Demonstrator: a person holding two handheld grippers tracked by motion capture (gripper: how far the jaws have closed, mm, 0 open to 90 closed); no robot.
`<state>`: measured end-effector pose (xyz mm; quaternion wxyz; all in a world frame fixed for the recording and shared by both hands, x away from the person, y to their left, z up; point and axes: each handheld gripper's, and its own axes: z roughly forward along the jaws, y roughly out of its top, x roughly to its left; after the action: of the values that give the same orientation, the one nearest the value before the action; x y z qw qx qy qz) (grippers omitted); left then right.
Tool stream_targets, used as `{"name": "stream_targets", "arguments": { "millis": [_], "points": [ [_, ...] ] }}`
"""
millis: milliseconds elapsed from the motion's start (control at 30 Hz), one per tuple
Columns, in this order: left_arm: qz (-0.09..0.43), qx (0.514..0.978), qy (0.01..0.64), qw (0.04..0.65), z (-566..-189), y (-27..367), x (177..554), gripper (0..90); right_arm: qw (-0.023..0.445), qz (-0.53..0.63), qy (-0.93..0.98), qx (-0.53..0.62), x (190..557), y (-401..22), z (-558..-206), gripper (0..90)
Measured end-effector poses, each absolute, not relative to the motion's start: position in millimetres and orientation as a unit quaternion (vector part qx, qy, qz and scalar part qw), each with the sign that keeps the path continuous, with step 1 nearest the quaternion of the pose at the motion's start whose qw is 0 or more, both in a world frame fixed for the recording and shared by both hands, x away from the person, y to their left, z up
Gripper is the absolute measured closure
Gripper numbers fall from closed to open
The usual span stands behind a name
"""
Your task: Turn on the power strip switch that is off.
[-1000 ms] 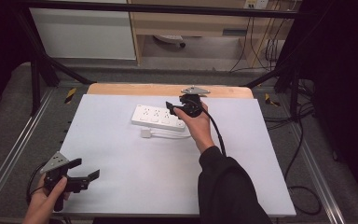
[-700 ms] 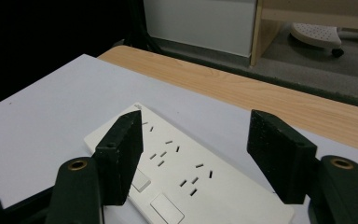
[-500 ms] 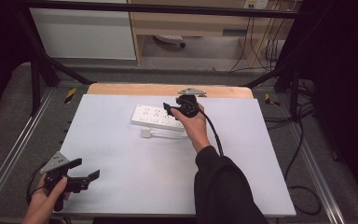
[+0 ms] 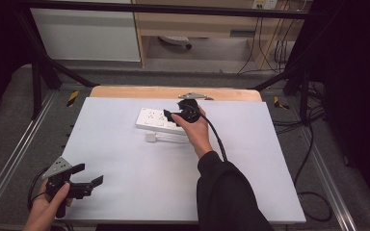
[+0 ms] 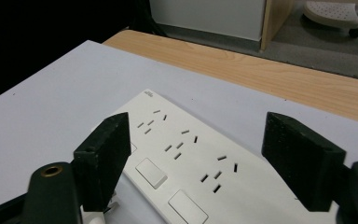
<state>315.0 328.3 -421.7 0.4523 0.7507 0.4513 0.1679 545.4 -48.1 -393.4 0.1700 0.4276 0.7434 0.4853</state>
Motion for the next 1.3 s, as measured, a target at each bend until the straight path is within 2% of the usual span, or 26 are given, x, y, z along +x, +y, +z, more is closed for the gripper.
{"name": "stream_targets", "arguments": {
  "millis": [333,500,1100,1300],
  "points": [
    [0.168,0.751,0.451,0.452,-422,328,315,7.6,0.167,0.468,0.754,0.43,547,-40,-400,14.8],
    [0.168,0.751,0.451,0.452,-422,328,315,7.6,0.166,0.46,0.759,0.43,548,-37,-405,16.0],
    [0.167,0.752,0.449,0.452,-422,328,315,7.8,0.158,0.464,0.768,0.412,545,-26,-416,56.7],
    [0.168,0.753,0.449,0.451,-422,328,315,7.8,0.161,0.469,0.767,0.407,544,-22,-418,65.9]
  ]
}}
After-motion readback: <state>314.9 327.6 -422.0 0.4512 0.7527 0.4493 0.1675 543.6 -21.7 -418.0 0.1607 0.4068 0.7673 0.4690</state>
